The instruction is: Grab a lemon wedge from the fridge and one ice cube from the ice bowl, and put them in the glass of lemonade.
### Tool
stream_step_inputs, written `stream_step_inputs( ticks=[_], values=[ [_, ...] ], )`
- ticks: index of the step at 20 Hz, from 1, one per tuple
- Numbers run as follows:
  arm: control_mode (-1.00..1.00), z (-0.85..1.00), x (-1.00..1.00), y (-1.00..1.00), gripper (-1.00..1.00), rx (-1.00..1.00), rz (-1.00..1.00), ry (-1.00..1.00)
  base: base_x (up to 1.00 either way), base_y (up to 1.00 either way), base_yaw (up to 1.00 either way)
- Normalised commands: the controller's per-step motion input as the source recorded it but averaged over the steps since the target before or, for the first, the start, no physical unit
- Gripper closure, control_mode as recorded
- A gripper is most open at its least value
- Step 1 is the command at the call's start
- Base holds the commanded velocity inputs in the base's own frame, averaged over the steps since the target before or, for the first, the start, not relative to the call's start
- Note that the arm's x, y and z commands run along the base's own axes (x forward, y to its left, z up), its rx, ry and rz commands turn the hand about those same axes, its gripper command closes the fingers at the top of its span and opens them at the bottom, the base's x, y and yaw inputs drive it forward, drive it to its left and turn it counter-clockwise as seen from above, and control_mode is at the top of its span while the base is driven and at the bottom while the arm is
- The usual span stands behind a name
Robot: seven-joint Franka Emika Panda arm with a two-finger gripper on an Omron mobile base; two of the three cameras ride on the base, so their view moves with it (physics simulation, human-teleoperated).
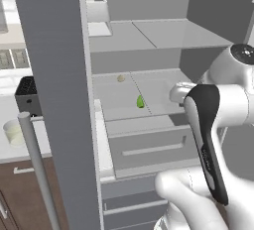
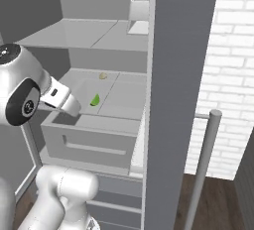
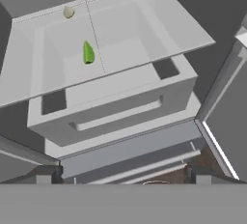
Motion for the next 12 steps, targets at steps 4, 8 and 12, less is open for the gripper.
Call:
stream_step_inputs(
  ticks=[4, 8, 12],
  values=[
    [-1.0, -0.56, 0.45, 0.0, -1.0, -0.09, 0.0, 0.12, 0.0, 0.0, 0.0],
    [-1.0, -0.69, 0.79, 0.11, -1.0, -0.02, 0.01, 0.12, 0.0, 0.0, 0.0],
    [-1.0, -0.38, 0.99, 0.07, -1.0, 0.0, 0.01, 0.1, 0.0, 0.0, 0.0]
  ],
)
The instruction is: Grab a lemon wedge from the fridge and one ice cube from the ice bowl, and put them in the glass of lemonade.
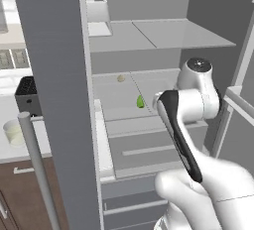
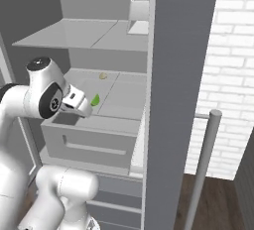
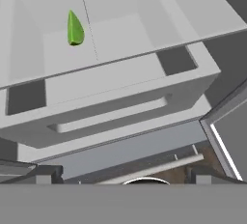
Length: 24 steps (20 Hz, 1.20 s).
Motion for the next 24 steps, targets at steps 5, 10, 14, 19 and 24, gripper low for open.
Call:
stream_step_inputs(
  ticks=[5, 10, 14, 19, 24],
  values=[
    [-1.0, -0.08, 0.59, 0.0, -1.0, 0.0, 0.05, 0.15, 0.0, 0.0, 0.0],
    [-1.0, -0.32, 0.28, 0.05, -1.0, 0.02, 0.09, 0.03, 0.0, 0.0, 0.0],
    [-1.0, -0.23, -0.02, 0.21, -1.0, 0.05, 0.07, -0.27, 0.0, 0.0, 0.0],
    [-1.0, 0.0, 0.05, 0.27, -1.0, 0.0, 0.02, -0.24, 0.0, 0.0, 0.0],
    [-1.0, 0.0, 0.43, 0.1, -1.0, 0.0, 0.0, -0.02, 0.0, 0.0, 0.0]
  ],
)
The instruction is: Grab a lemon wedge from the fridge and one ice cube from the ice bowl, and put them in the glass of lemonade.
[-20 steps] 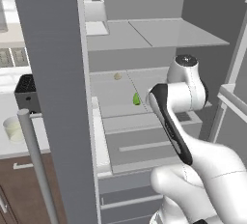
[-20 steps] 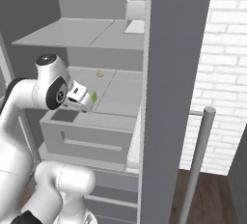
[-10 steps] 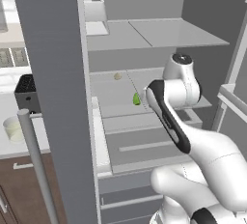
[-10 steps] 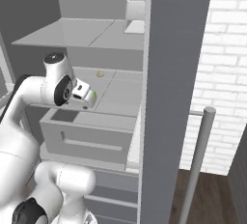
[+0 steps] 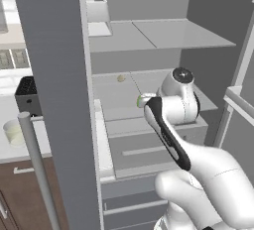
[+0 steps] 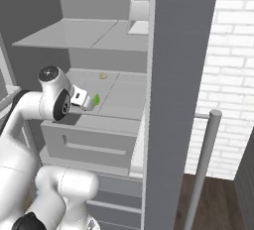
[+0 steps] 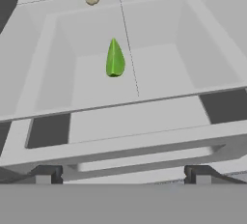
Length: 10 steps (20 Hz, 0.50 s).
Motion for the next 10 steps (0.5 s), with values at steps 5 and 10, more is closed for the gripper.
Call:
stream_step_inputs(
  ticks=[5, 10],
  values=[
    [-1.0, 0.0, 0.68, 0.0, -1.0, 0.0, 0.0, 0.03, 0.0, 0.0, 0.0],
    [-1.0, -0.05, 0.55, 0.0, -1.0, 0.0, 0.0, 0.03, 0.0, 0.0, 0.0]
  ],
)
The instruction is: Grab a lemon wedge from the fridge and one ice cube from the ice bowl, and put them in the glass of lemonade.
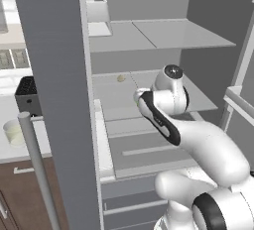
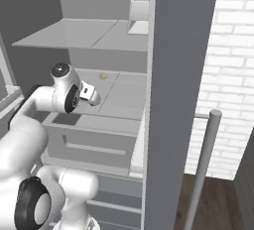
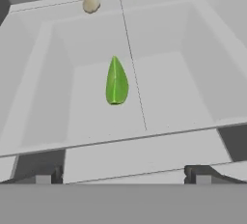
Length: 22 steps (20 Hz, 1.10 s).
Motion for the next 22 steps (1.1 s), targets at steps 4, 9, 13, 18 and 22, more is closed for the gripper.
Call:
stream_step_inputs(
  ticks=[4, 9, 13, 18, 22],
  values=[
    [-1.0, -0.37, 0.53, 0.0, -1.0, 0.0, 0.01, 0.01, 0.0, 0.0, 0.0],
    [-1.0, -0.6, 0.5, 0.0, -1.0, 0.0, 0.02, 0.05, 0.0, 0.0, 0.0],
    [-1.0, -0.27, 0.39, 0.0, -1.0, 0.0, 0.0, 0.0, 0.0, 0.0, 0.0],
    [-1.0, 0.04, 0.37, 0.0, -1.0, 0.0, 0.0, 0.03, 0.0, 0.0, 0.0],
    [-1.0, 0.01, 0.44, 0.0, -1.0, 0.0, 0.0, 0.09, 0.0, 0.0, 0.0]
  ],
)
